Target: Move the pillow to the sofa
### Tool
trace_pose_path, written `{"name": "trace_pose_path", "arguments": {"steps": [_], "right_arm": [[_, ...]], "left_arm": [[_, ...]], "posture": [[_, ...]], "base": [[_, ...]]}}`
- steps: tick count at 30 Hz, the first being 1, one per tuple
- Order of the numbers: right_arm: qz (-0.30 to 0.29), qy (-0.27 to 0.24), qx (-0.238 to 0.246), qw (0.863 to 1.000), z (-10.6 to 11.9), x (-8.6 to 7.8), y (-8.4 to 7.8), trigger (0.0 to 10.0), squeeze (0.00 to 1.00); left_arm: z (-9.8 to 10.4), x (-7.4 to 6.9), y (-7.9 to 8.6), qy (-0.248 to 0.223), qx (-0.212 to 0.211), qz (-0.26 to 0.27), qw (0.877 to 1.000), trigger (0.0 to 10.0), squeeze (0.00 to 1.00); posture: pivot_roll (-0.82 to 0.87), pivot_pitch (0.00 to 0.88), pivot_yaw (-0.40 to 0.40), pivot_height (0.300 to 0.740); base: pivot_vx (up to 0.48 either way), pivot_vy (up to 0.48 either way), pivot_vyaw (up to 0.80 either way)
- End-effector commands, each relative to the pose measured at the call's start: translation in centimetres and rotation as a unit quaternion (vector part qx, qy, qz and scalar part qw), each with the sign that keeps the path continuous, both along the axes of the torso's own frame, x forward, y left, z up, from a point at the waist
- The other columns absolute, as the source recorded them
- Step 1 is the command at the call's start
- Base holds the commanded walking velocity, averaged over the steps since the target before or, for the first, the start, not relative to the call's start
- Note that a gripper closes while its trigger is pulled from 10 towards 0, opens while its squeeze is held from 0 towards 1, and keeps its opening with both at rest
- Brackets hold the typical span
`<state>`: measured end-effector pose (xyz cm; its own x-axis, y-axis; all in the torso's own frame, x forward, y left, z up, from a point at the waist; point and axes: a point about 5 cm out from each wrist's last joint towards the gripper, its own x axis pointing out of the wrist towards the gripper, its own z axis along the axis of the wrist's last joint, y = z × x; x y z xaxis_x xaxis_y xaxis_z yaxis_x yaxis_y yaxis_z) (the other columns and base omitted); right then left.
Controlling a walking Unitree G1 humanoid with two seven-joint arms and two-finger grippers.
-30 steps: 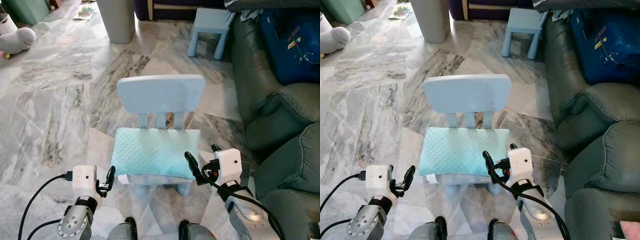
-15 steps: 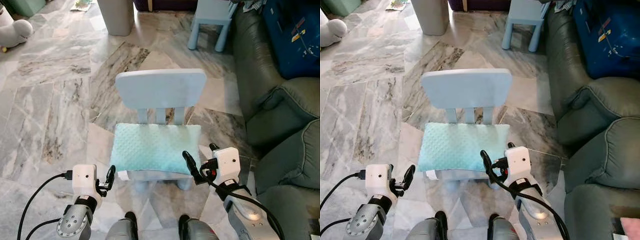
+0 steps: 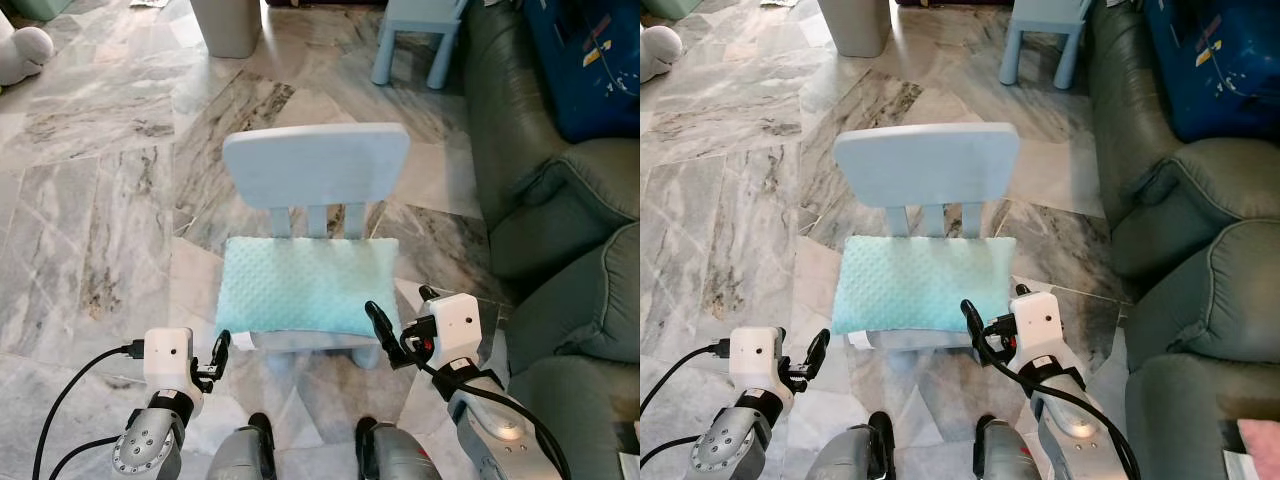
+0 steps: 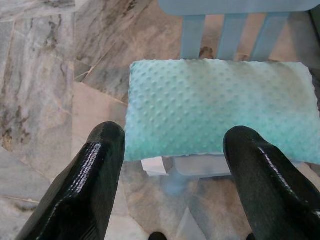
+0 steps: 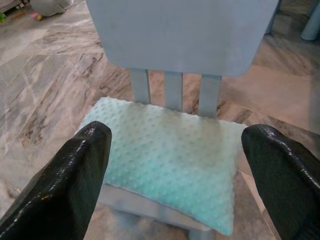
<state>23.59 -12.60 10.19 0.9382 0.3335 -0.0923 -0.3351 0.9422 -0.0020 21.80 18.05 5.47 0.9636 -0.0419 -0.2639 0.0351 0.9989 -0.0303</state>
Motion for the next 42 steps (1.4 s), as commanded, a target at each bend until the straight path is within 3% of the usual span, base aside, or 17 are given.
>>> {"name": "trace_pose_path", "arguments": {"steps": [1,13,33,42], "right_arm": [[0.005,0.003,0.004,1.0,0.1,-0.3,0.1,10.0,0.0],[0.006,0.003,0.002,1.0,0.1,-0.2,0.1,10.0,0.0],[-0.003,-0.017,-0.015,1.0,0.5,1.7,-0.8,10.0,0.0],[0.003,-0.035,-0.02,0.999,1.0,2.6,-0.6,10.0,0.0]], "left_arm": [[-0.5,-0.6,0.5,0.016,0.007,0.01,1.0,10.0,0.0],[-0.4,-0.5,0.6,0.016,0.011,0.013,1.0,10.0,0.0],[1.1,0.5,4.1,-0.006,0.136,0.119,0.984,10.0,0.0],[2.4,1.4,4.0,-0.038,0.155,0.117,0.98,10.0,0.0]], "posture": [[-0.1,0.325,0.025,0.663],[-0.09,0.328,0.022,0.598],[-0.08,0.318,0.03,0.478],[-0.07,0.313,0.031,0.418]], "base": [[0.0,0.0,0.0],[0.0,0.0,0.0],[0.0,0.0,0.0],[0.0,0.0,0.0]]}}
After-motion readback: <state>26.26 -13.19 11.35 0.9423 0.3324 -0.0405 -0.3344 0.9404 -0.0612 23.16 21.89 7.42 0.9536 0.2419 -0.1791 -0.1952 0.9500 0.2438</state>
